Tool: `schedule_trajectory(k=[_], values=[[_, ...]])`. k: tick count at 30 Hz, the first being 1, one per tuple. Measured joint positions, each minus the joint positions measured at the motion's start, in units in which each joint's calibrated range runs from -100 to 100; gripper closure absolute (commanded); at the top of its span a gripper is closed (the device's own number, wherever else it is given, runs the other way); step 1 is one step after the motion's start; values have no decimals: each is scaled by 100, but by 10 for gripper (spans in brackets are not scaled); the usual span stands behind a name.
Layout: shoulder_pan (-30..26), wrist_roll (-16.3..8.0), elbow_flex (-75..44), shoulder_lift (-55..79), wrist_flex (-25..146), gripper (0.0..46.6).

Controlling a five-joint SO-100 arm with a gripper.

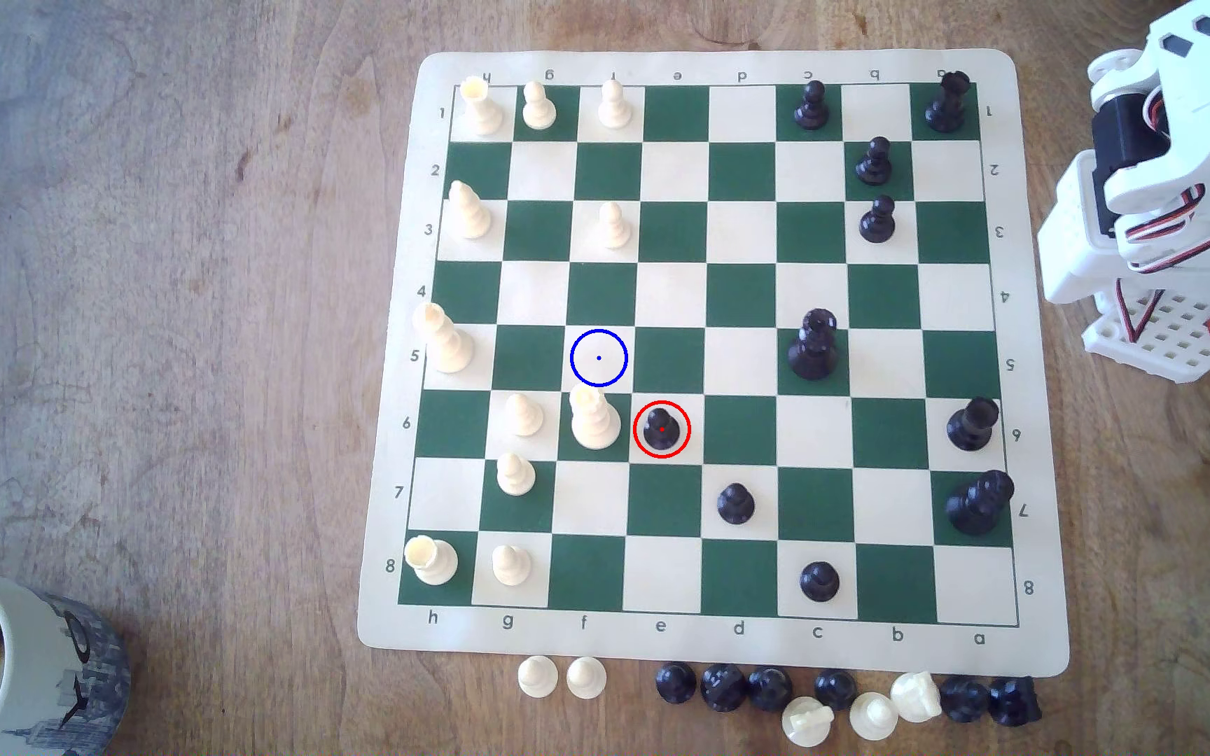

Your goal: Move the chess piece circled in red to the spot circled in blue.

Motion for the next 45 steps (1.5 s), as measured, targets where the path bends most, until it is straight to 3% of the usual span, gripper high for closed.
schedule_trajectory(k=[4, 14, 23, 31, 36, 42, 45], values=[[-199, 0, 0, 0, 327, 448], [-332, 0, 0, 0, 3594, 452], [-111, -15, -90, 0, 7992, 452], [133, -5, -1175, 142, 11339, 453], [-177, -10, -1907, 1123, 13044, 369], [-789, 10, -2946, 2497, 13785, 395], [-1003, -24, -3488, 3125, 14231, 352]])
